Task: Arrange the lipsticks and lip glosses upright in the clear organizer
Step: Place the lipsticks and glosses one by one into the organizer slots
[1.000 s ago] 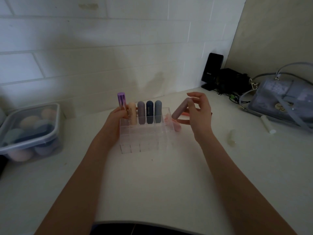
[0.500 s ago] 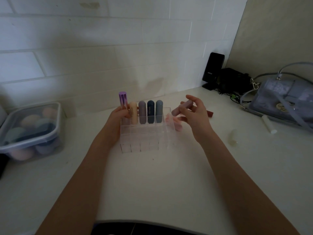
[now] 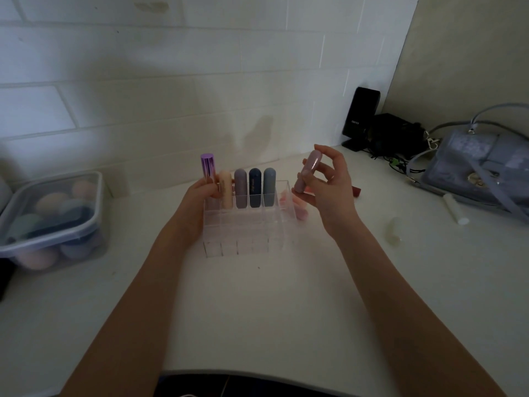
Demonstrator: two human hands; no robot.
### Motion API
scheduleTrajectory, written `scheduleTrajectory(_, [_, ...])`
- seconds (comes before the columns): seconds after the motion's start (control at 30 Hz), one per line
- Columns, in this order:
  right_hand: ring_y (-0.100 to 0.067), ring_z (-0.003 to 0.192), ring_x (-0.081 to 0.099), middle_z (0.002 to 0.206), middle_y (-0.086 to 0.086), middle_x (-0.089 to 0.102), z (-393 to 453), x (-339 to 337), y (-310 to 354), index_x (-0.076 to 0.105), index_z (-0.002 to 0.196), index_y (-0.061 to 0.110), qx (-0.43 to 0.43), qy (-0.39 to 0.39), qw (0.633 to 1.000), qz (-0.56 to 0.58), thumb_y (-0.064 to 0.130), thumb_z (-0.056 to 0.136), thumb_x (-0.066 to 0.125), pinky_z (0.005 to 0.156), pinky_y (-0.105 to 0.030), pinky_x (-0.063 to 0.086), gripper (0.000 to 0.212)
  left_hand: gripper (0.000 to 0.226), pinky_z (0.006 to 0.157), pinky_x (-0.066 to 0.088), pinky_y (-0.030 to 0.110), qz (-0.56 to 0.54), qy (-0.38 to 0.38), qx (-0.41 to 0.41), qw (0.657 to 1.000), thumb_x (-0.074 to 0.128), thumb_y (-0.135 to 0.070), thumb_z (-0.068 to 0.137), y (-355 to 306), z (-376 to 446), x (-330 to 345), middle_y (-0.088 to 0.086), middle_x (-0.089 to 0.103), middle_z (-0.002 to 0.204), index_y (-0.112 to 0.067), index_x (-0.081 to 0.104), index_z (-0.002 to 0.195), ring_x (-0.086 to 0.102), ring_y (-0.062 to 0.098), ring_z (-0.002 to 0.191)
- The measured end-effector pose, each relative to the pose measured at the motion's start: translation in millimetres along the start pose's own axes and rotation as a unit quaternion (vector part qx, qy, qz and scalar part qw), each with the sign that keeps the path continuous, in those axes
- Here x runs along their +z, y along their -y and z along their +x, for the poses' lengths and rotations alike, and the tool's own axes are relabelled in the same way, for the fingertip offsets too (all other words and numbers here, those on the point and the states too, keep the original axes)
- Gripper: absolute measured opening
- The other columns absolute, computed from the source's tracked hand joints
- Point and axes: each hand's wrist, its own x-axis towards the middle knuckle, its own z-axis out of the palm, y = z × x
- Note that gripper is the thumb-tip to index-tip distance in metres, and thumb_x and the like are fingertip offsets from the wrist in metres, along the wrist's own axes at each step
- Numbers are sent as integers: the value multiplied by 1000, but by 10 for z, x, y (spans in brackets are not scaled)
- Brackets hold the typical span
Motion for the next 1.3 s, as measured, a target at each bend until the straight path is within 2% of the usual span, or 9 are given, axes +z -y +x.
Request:
scheduleTrajectory(0.07, [-10,79,68,111,-3,61,-12,8,27,53,119,25,-14,-4,1000,15,-8,86,57,75,-41,60,47,19,62,45,26,-6,1,-1,1000,48,-8,62,2,2,0,-7,65,62,-20,61,65,62,10,61])
scheduleTrajectory(0.2, [-11,96,69,113,0,62,-51,67,66,52,113,32,-50,4,998,42,-4,89,55,71,-27,58,44,23,68,44,30,-8,9,-2,1000,48,-7,62,8,23,-20,-6,66,64,-22,65,63,62,12,64])
scheduleTrajectory(0.3, [-10,101,67,116,-2,62,-80,124,42,50,116,31,-82,29,996,1,-5,89,54,75,-27,58,45,26,69,44,31,6,12,-4,1000,48,-8,62,16,27,-33,-7,67,65,-24,68,62,63,12,65])
scheduleTrajectory(0.43, [5,95,63,100,6,64,-105,199,-48,52,113,27,-95,50,992,-60,-8,85,54,78,-23,56,45,28,67,44,30,5,19,-3,1000,47,-7,63,21,39,-39,-8,68,66,-24,69,63,63,10,64])
scheduleTrajectory(0.53, [1,80,64,94,-9,64,-120,217,-111,54,106,29,-97,73,988,-90,-7,86,55,68,-14,53,41,29,68,43,29,7,21,1,1000,46,-6,63,21,45,-42,-9,68,66,-24,69,62,63,9,64])
scheduleTrajectory(0.7, [-7,97,64,100,5,68,-80,178,-168,60,104,22,-110,71,980,-152,15,93,56,86,-20,49,14,30,64,47,25,18,22,10,1000,47,-8,64,12,21,-29,-10,69,67,-25,71,64,65,8,65])
scheduleTrajectory(0.9, [-5,89,66,96,5,68,-59,178,-158,59,100,27,-89,75,984,-137,12,92,58,69,-13,49,17,29,65,46,28,16,8,3,1000,47,-8,62,-12,-6,-1,-9,67,63,-26,69,61,64,9,63])
scheduleTrajectory(1.13, [8,80,65,99,14,63,-87,126,-142,49,120,35,-69,93,982,-152,23,91,60,61,-8,51,33,17,61,44,26,18,-54,0,998,49,-7,56,-19,13,37,-5,61,58,-19,61,60,59,11,58])
scheduleTrajectory(1.3, [10,77,65,95,18,63,-86,128,-152,56,108,29,-66,102,980,-160,16,90,62,56,-9,49,23,12,54,44,20,15,-66,7,998,47,-5,54,-49,35,36,-3,59,53,-10,53,63,57,12,54])
